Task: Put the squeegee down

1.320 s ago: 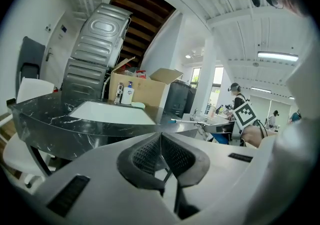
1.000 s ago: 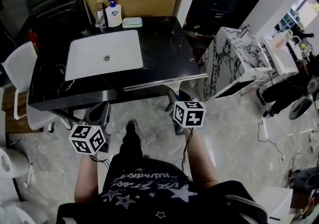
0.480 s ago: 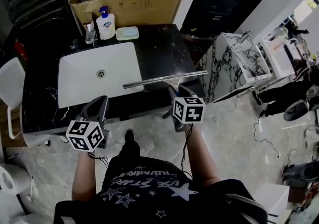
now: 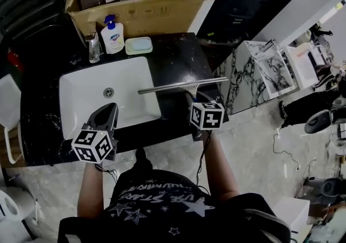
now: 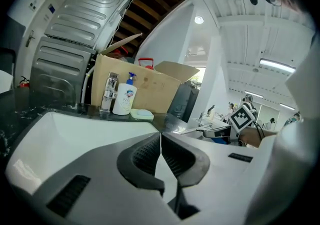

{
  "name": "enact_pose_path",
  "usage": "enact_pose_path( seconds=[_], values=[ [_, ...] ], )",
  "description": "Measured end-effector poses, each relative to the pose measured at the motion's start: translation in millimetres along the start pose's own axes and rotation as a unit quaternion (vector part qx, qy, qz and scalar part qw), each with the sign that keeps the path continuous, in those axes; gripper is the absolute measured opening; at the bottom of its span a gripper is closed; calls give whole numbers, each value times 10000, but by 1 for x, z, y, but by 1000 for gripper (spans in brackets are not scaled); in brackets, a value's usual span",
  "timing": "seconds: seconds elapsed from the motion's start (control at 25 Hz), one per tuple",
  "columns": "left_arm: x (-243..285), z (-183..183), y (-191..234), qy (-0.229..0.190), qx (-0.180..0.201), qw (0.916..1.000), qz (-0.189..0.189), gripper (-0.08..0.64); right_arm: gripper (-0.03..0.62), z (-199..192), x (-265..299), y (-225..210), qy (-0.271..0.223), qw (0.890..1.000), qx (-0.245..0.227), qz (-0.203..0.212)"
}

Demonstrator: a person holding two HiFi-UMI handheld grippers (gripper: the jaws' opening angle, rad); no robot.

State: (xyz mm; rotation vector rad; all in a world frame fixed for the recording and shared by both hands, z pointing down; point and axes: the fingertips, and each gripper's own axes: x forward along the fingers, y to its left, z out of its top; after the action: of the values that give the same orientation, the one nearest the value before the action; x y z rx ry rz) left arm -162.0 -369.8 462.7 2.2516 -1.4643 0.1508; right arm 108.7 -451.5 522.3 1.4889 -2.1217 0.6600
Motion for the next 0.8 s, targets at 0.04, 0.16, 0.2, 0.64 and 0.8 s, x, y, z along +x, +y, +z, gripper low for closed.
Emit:
enact_pose_path(
  seconds=[0.04, 0.16, 0.2, 0.64, 0.8],
  values=[
    [5, 2, 5, 10, -16, 10000, -22, 21, 138, 3, 7, 0, 29, 10000, -4, -18],
    [21, 6, 17, 53, -51, 9999, -90, 21, 138, 11, 26, -2, 130, 9999, -12, -64],
    [25, 8, 21, 71, -62, 9999, -111, 21, 138, 13, 32, -3, 163, 9998, -18, -74],
    [63, 12, 55, 217, -205, 9993, -210, 21, 138, 27, 79, -6, 479, 9986, -175, -124],
    [67, 11, 62, 258, -244, 9991, -217, 21, 138, 28, 88, -11, 567, 9981, -159, -189]
  ],
)
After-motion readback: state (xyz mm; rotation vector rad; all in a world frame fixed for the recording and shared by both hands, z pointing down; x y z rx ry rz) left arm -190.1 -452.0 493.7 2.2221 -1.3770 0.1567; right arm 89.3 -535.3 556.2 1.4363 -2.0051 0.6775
